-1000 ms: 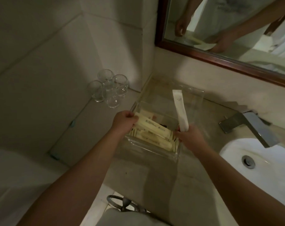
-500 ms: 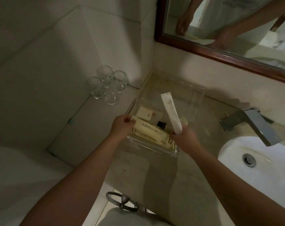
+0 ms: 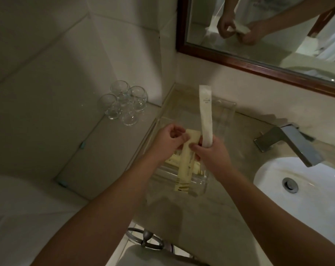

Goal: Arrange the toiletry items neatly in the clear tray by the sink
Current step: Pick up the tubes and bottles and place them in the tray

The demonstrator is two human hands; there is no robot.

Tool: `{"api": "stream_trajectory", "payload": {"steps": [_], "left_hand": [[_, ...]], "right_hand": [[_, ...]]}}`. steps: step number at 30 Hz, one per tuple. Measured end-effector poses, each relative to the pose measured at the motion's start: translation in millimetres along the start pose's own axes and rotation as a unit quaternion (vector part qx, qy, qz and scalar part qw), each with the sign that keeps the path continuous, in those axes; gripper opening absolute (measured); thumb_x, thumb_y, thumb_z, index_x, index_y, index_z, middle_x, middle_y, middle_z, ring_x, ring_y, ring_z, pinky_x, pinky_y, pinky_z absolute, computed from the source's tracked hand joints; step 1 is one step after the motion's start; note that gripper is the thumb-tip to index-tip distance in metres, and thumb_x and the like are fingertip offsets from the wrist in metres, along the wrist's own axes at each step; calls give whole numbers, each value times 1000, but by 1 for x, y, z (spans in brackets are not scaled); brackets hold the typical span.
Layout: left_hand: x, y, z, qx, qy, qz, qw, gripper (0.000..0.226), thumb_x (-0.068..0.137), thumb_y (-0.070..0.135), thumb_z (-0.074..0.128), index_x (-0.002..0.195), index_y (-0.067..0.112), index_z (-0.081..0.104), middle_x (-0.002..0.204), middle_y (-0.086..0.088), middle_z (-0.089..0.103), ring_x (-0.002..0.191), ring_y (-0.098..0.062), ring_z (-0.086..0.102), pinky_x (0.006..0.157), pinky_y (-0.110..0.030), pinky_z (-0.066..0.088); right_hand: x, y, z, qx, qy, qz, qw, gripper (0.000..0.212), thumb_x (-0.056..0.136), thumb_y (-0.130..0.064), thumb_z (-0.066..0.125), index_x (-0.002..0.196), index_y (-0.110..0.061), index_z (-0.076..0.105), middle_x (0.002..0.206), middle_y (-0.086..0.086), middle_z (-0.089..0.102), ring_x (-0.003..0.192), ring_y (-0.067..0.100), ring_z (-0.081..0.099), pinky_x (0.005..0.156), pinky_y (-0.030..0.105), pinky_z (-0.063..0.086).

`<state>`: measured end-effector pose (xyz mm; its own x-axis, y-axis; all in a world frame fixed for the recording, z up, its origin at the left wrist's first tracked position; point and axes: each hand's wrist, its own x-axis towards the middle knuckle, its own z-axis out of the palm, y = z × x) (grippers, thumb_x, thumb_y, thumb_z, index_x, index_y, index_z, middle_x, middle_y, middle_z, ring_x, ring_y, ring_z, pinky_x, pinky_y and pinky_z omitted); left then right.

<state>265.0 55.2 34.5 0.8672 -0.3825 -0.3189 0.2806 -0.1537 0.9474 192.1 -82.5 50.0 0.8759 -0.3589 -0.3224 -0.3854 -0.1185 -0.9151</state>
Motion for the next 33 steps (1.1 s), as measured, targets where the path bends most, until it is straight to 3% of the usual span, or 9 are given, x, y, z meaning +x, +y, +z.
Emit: {"api": "stream_trajectory", "payload": {"steps": [4, 8, 11, 13, 17, 21, 24, 28, 33], "left_hand": [[-18, -34, -11, 144, -97, -52, 983, 10, 83, 22, 72, 90, 24, 65, 92, 2, 69, 86, -14, 65, 84, -44, 55], [-26, -47, -12, 189, -101, -58, 975, 8, 83, 20, 70, 88, 25, 68, 94, 0, 72, 91, -17, 68, 84, -41, 56], [-17, -41, -13, 238, -69, -29, 968, 12, 89, 16, 63, 97, 15, 71, 95, -4, 71, 89, -21, 66, 80, -39, 56], [-7, -36, -19, 289, -64, -16, 955, 17, 90, 16, 60, 102, 14, 72, 96, -2, 71, 87, -18, 65, 78, -35, 54], [13, -28, -32, 414, -81, 0, 907, 21, 91, 19, 59, 108, 17, 71, 108, 1, 69, 99, -16, 62, 89, -33, 49], [24, -34, -34, 502, -144, 10, 853, 18, 91, 20, 56, 101, 20, 71, 103, 0, 68, 96, -19, 61, 77, -28, 45], [25, -45, -33, 525, -156, 14, 837, 16, 91, 22, 55, 98, 23, 69, 96, 1, 67, 89, -19, 62, 69, -26, 42], [22, -51, -30, 560, -110, 78, 817, 17, 88, 25, 56, 99, 25, 68, 99, 0, 68, 89, -18, 60, 68, -27, 41], [7, -52, -30, 576, -44, 153, 802, 18, 85, 22, 58, 99, 18, 67, 104, -3, 62, 99, -23, 55, 82, -36, 46]], "right_hand": [[-3, 11, -6, 87, 73, 60, 992, 22, 82, -10, 74, 98, -1, 61, 68, 7, 65, 51, 11, 63, 48, 25, 52], [-6, 21, -7, 142, 80, 107, 981, 18, 85, -9, 72, 98, -5, 61, 78, 6, 71, 65, 12, 72, 61, 30, 60], [-5, 30, -11, 133, 92, 118, 980, 21, 86, -14, 71, 105, -9, 62, 89, 7, 74, 74, 16, 75, 62, 32, 59], [-3, 36, -16, 84, 114, 107, 984, 26, 86, -17, 71, 109, -11, 61, 91, 4, 73, 75, 16, 74, 62, 31, 59], [1, 48, -25, -85, 114, 88, 986, 31, 85, -18, 72, 111, -8, 60, 86, 3, 70, 69, 13, 70, 55, 28, 55], [-1, 58, -19, -256, 45, 99, 961, 34, 83, -22, 74, 113, -14, 60, 83, 1, 68, 69, 14, 66, 52, 30, 52], [0, 65, -12, -291, 7, 109, 950, 36, 81, -23, 75, 113, -19, 59, 80, -1, 67, 69, 15, 69, 65, 40, 60], [2, 74, -10, -344, 0, 95, 934, 33, 80, -26, 74, 110, -21, 60, 79, -2, 68, 68, 15, 69, 68, 41, 61], [3, 76, -6, -373, 1, 80, 924, 33, 79, -28, 72, 109, -22, 60, 82, 0, 69, 73, 20, 70, 69, 42, 60]]}}
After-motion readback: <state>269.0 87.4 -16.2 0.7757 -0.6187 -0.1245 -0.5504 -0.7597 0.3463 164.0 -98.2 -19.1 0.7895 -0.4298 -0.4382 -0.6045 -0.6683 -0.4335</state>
